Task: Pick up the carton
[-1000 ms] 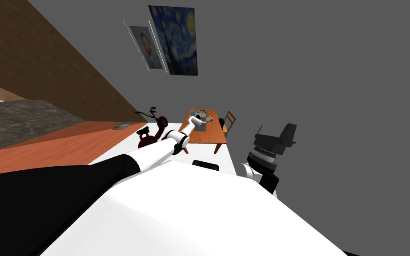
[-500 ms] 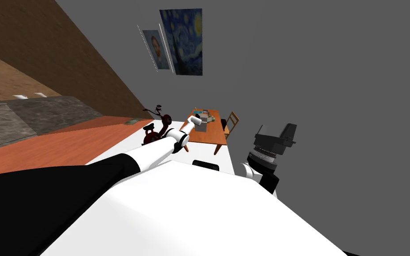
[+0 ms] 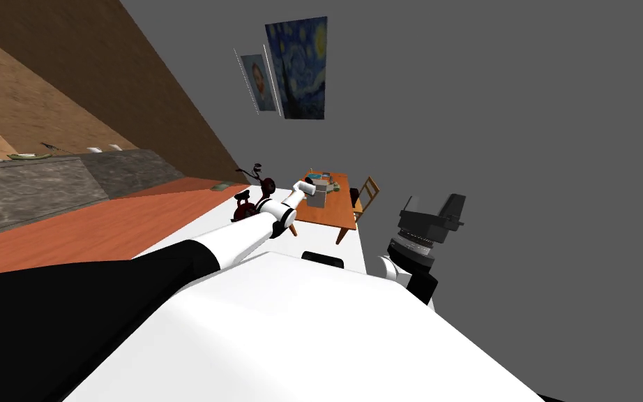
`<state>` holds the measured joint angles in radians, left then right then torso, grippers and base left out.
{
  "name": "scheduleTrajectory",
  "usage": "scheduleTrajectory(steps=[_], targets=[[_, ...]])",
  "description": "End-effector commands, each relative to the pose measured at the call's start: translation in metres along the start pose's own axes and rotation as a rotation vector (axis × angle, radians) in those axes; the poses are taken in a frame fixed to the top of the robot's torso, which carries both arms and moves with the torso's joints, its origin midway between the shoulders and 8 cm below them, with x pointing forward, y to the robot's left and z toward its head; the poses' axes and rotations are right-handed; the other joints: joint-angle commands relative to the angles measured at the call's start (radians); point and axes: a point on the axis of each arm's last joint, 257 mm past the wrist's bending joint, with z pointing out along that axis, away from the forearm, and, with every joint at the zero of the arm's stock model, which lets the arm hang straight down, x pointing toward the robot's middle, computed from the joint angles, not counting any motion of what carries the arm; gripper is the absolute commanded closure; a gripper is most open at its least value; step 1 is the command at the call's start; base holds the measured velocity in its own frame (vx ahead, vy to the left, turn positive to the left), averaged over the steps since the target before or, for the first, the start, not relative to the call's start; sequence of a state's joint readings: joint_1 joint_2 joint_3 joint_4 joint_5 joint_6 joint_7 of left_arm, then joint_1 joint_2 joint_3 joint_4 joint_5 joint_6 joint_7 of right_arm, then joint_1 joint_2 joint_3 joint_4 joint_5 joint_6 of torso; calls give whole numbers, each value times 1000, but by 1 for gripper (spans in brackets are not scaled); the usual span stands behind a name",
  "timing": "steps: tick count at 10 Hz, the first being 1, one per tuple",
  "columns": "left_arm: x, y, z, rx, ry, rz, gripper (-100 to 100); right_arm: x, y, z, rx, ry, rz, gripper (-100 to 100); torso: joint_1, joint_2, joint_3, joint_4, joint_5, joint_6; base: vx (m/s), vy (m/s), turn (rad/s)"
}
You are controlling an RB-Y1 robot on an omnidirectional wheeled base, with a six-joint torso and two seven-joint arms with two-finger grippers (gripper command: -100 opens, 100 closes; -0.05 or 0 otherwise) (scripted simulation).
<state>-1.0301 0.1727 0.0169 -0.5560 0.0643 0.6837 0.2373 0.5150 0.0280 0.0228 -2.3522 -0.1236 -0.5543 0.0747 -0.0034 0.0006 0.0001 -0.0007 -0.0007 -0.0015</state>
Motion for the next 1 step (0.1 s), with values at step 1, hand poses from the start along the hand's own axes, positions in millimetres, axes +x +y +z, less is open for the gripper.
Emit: scheduleTrajectory(steps=[1], targets=[[0, 0, 0, 0, 0, 0, 0, 0, 0, 0, 0, 0, 0, 0, 0, 0, 0, 0, 0, 0, 1, -7, -5]])
